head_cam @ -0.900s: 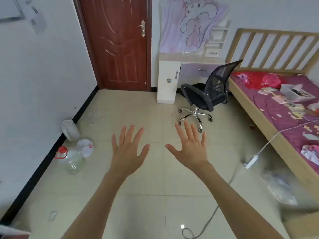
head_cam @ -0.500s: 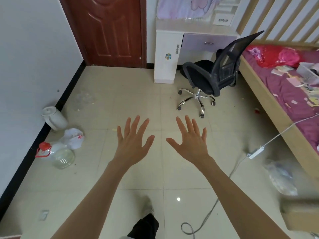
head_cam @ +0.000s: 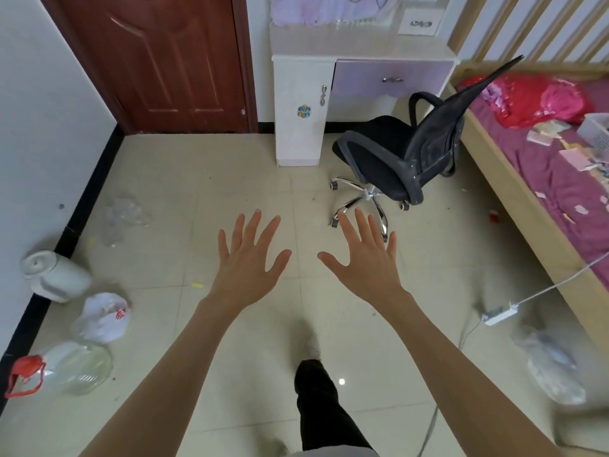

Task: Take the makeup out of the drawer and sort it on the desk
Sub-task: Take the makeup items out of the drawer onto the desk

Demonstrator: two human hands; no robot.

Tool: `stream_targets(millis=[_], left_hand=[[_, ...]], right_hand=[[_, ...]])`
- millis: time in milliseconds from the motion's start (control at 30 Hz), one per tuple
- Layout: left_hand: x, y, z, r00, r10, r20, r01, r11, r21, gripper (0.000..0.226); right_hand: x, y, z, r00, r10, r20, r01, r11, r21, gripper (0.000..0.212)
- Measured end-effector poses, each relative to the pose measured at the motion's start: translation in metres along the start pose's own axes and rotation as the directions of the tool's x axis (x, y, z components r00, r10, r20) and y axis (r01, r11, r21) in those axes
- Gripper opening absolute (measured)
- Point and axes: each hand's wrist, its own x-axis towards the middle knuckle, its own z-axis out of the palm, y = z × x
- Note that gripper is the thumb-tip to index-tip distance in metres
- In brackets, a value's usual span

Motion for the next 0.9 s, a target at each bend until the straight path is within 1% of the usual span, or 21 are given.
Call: stream_targets(millis=[133, 267, 400, 500, 700, 900], left_hand=[[0.086, 0.0, 0.006, 1.0, -0.013, -0.006, 0.013, 1.0, 0.015, 0.074], [0.172, 0.006, 0.009, 1.0, -0.002, 0.003, 0.002, 0.996, 0.086, 0.072], [0.251, 0.006, 0.007, 1.0, -0.005, -0.015, 0.006, 0.997, 0.077, 0.076], [0.294, 0.001, 0.009, 1.0, -0.011, -0.009, 0.011, 0.997, 0.079, 0.077], [0.413, -0.023, 0.022, 1.0, 0.005, 0.016, -0.006, 0.998, 0.065, 0.079], [0.555, -0.057, 0.022, 0.994, 0.08, 0.068, -0.086, 0.992, 0.09, 0.082]], right_hand=[[0.087, 0.015, -0.005, 1.0, -0.021, -0.015, 0.02, 1.0, -0.02, 0.078], [0.173, 0.034, -0.023, 0.998, -0.044, -0.039, 0.043, 0.998, -0.039, 0.078], [0.252, 0.045, -0.038, 0.998, -0.052, -0.03, 0.05, 0.997, -0.066, 0.078], [0.295, 0.049, -0.041, 0.998, -0.063, -0.011, 0.062, 0.996, -0.058, 0.078], [0.414, 0.063, -0.036, 1.0, -0.01, -0.003, 0.009, 0.998, -0.07, 0.078], [0.547, 0.059, -0.04, 0.997, 0.08, -0.005, -0.08, 0.993, -0.09, 0.077]])
